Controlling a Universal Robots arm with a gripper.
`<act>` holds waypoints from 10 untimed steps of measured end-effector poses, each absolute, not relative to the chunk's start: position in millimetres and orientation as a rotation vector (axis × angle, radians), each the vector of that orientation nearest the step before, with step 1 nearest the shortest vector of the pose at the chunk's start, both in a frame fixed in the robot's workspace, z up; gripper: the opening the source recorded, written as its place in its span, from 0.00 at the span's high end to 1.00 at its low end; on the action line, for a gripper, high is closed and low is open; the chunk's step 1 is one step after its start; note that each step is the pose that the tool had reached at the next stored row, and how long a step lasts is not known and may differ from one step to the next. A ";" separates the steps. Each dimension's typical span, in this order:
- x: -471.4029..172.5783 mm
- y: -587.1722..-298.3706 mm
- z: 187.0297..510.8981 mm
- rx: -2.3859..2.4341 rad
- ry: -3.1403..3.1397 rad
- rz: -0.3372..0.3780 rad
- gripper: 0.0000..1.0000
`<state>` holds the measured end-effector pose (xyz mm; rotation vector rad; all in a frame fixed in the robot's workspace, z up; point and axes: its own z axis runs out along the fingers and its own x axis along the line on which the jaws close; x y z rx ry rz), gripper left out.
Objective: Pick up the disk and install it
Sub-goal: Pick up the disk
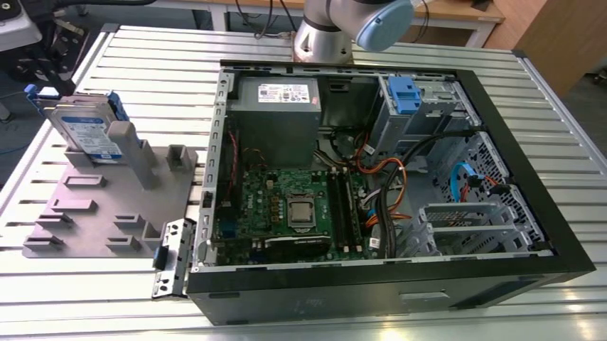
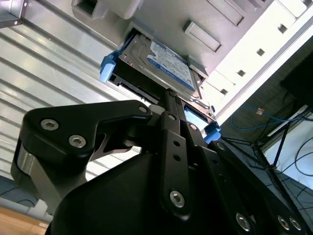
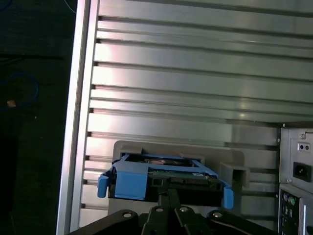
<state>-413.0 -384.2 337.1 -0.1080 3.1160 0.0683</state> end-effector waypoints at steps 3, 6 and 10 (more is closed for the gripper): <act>-413.0 -384.2 337.0 -0.179 3.114 0.069 0.89; -413.0 -384.2 337.1 -0.239 3.111 0.070 0.89; -413.0 -384.2 337.1 -0.243 3.110 0.070 0.89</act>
